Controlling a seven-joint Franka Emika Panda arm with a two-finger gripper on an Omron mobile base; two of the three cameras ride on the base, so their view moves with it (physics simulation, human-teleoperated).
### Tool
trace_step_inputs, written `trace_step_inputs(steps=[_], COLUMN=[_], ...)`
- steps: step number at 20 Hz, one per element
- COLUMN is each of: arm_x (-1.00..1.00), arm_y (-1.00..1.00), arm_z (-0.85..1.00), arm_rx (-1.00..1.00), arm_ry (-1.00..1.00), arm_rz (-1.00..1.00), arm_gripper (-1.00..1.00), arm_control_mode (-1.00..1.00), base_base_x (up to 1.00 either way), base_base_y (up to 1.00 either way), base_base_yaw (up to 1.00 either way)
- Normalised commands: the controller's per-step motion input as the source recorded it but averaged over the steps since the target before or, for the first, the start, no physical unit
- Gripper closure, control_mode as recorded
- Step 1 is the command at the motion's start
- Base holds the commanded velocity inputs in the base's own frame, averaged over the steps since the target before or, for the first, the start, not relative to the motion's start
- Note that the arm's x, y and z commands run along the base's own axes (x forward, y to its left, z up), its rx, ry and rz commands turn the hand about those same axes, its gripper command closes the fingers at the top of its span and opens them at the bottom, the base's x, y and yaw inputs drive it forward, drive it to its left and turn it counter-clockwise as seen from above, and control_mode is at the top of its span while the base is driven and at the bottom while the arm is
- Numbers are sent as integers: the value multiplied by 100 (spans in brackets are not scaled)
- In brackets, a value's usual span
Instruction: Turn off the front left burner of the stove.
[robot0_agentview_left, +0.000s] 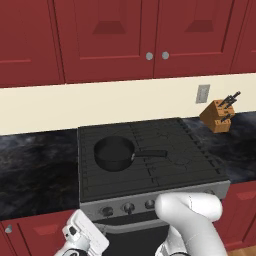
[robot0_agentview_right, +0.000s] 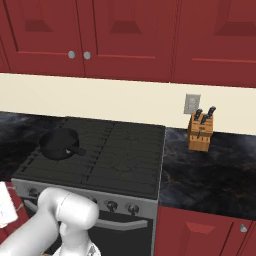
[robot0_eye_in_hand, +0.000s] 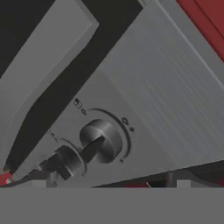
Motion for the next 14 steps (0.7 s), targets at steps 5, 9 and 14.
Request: trace_step_inputs(steps=[5,9,14], arm_x=[2,0,8], arm_y=[0,-1,-14], arm_z=[-1,-10,-1], arm_rx=[0,0,7], arm_ry=[0,0,0], arm_rz=[15,11,6], arm_gripper=[-100,-100,-100], arm_control_mode=[-100,-100,-100], base_base_x=[0,0,0], base_base_y=[0,0,0], base_base_yaw=[0,0,0])
